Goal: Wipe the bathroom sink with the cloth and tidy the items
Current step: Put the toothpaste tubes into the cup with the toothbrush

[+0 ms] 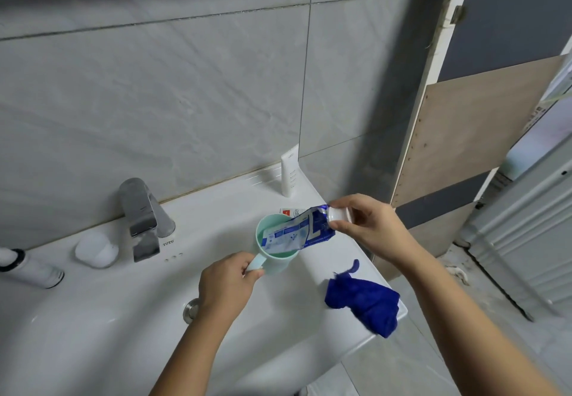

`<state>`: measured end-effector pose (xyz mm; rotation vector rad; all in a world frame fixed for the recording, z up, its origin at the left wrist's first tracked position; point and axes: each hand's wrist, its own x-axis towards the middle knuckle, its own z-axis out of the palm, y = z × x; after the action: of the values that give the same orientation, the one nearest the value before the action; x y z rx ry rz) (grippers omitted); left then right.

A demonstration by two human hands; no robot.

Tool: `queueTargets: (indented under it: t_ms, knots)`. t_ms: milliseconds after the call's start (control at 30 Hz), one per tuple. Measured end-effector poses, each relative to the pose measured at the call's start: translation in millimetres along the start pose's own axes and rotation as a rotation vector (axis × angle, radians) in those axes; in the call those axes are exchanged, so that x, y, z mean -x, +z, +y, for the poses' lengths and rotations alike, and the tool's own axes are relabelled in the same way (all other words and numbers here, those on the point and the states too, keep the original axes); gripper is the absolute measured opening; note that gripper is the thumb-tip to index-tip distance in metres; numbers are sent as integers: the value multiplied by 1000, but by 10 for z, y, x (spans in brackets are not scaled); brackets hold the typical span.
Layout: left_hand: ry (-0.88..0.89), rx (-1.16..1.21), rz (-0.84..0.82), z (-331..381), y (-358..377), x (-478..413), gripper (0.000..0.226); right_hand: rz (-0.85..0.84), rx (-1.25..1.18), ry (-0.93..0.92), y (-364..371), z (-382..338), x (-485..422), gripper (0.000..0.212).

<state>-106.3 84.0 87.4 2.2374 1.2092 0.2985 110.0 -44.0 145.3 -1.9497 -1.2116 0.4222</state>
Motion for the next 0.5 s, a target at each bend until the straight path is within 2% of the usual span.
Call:
queueTargets:
  t_ms: [200,367,500]
  knots:
    - [40,12,11,83,33,14,10,-8,72,-44,153,-182,-69,21]
    - [25,-3,-5,81,61,-2,11,-59,250,-34,66,-218,-199,24]
    - [17,-1,-3,94,112,-25,11,-99,258,-27,96,-194,-270,24]
